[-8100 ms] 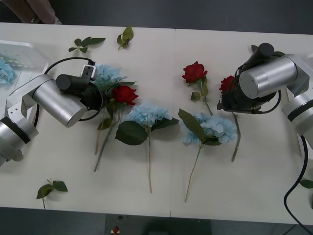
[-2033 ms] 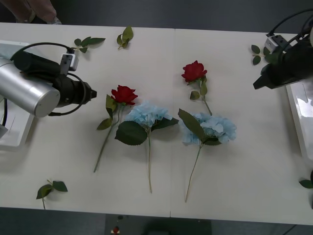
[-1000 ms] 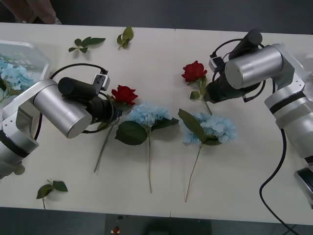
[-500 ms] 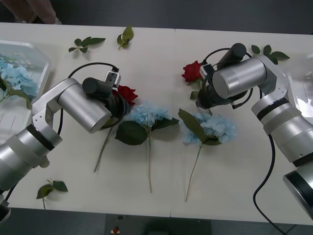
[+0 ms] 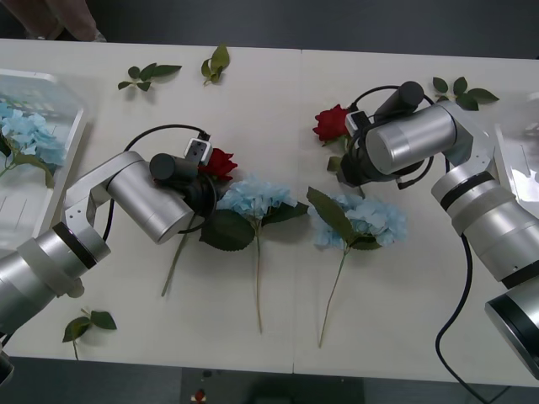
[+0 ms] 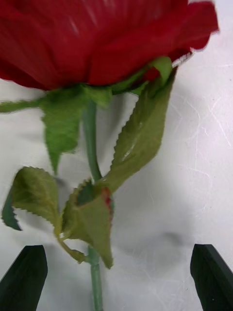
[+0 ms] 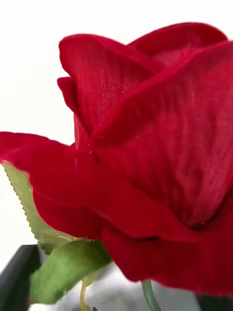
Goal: Put the red flowers into the right box and the blue flowers into the left box
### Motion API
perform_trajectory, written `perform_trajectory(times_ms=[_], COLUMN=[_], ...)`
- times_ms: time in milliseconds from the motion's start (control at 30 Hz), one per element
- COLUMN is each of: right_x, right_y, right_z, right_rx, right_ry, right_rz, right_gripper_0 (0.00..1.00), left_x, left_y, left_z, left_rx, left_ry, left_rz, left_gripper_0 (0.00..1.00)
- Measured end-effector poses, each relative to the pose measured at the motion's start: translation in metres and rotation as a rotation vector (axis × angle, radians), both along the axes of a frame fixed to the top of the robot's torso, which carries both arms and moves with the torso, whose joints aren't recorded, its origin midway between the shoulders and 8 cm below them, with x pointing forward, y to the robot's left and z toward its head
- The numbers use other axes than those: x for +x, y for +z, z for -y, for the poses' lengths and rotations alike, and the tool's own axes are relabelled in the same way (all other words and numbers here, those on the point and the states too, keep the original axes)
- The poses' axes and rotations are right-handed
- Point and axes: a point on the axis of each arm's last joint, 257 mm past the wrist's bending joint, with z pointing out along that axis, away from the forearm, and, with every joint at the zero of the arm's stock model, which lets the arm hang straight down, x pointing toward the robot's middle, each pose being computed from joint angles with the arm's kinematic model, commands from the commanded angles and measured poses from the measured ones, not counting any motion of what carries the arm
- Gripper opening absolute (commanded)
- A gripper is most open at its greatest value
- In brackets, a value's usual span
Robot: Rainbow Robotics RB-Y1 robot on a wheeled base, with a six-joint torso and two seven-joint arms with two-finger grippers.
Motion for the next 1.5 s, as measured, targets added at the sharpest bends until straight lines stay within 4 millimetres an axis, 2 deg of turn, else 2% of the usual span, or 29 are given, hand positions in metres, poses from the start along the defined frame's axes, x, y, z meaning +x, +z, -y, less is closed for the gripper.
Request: perform_trajectory(times_ms=[267,333,433,467,500,533,600,833,1033,1233,1333,1500], right_x=[0.003,0.003,0.005,0.006,0.006,0.006,0.006,0.006,0.007,0.007,0.005,0.003], right_y=[-0.003,-0.004,-0.005,-0.005,-0.005,-0.005,-0.005,-0.006,-0.004,0.005,0.019,0.065], right_z=[0.003,0.003,0.004,0.004,0.004,0.004,0.004,0.002,0.001,0.004,0.016,0.045], right_rx=[0.005,0.007,0.011,0.013,0.013,0.013,0.014,0.051,0.059,0.036,-0.006,-0.069], right_ry=[-0.008,-0.009,-0.012,-0.013,-0.013,-0.013,-0.014,-0.052,-0.055,-0.060,-0.068,-0.062], right_rz=[0.009,0.007,0.015,0.018,0.020,0.020,0.020,0.013,0.016,-0.004,-0.029,-0.002], right_gripper_0=[0.85,0.85,0.85,0.79,0.57,0.30,0.01,0.00,0.00,0.00,0.00,0.00], left_x=[0.000,0.000,0.000,0.000,0.000,0.000,0.002,0.010,0.022,0.023,0.024,0.026], left_y=[0.000,0.000,0.000,0.000,0.000,0.000,0.001,0.012,0.040,0.063,0.080,0.116], left_z=[0.000,0.000,0.000,0.000,0.000,0.000,-0.002,-0.008,-0.008,-0.007,-0.006,-0.002], left_rx=[-0.004,-0.010,-0.012,-0.012,-0.012,-0.011,-0.004,-0.030,-0.082,-0.162,-0.208,-0.320], left_ry=[0.004,0.012,0.014,0.014,0.014,0.014,0.016,0.052,0.072,0.074,0.071,0.074], left_rz=[-0.001,-0.002,-0.002,-0.002,-0.002,-0.001,0.006,0.025,0.070,0.074,0.081,0.094], left_gripper_0=[0.11,0.05,0.01,0.01,0.00,0.00,0.00,0.00,0.00,0.00,0.00,0.00])
